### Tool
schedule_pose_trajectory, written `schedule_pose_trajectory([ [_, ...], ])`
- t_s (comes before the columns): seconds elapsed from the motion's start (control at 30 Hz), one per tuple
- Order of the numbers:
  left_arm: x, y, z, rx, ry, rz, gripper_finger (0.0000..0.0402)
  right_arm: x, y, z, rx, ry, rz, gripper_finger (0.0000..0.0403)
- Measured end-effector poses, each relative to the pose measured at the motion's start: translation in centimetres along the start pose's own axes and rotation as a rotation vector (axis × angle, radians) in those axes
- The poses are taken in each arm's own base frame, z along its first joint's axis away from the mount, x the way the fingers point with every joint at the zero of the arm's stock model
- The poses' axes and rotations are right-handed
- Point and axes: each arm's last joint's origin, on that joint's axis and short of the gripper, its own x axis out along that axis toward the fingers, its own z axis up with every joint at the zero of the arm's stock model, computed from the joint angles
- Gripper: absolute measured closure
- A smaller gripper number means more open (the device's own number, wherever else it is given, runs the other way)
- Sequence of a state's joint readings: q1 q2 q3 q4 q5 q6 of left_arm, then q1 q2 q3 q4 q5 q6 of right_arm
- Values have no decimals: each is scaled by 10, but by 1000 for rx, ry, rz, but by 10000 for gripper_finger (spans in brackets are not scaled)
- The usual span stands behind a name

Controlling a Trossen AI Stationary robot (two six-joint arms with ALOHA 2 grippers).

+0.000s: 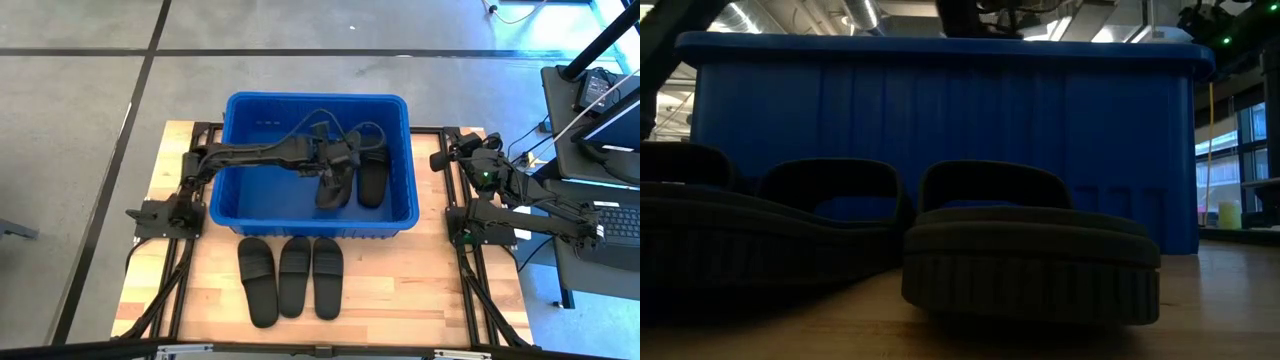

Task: Pick and place slides into bin
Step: Put the black slides into the blue organizer bin

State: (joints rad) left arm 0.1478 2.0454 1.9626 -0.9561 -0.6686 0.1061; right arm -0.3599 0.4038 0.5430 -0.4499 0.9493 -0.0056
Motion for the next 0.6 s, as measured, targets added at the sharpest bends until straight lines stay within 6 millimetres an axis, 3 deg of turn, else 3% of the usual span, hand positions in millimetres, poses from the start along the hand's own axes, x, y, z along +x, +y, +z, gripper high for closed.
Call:
schedule_pose_trajectory([
  [0.27,19,-24,17,-42,-6,-1,396,0,0,0,-3,3,7,384],
  [0.6,21,-26,20,-151,-30,-24,396,0,0,0,0,3,11,398],
])
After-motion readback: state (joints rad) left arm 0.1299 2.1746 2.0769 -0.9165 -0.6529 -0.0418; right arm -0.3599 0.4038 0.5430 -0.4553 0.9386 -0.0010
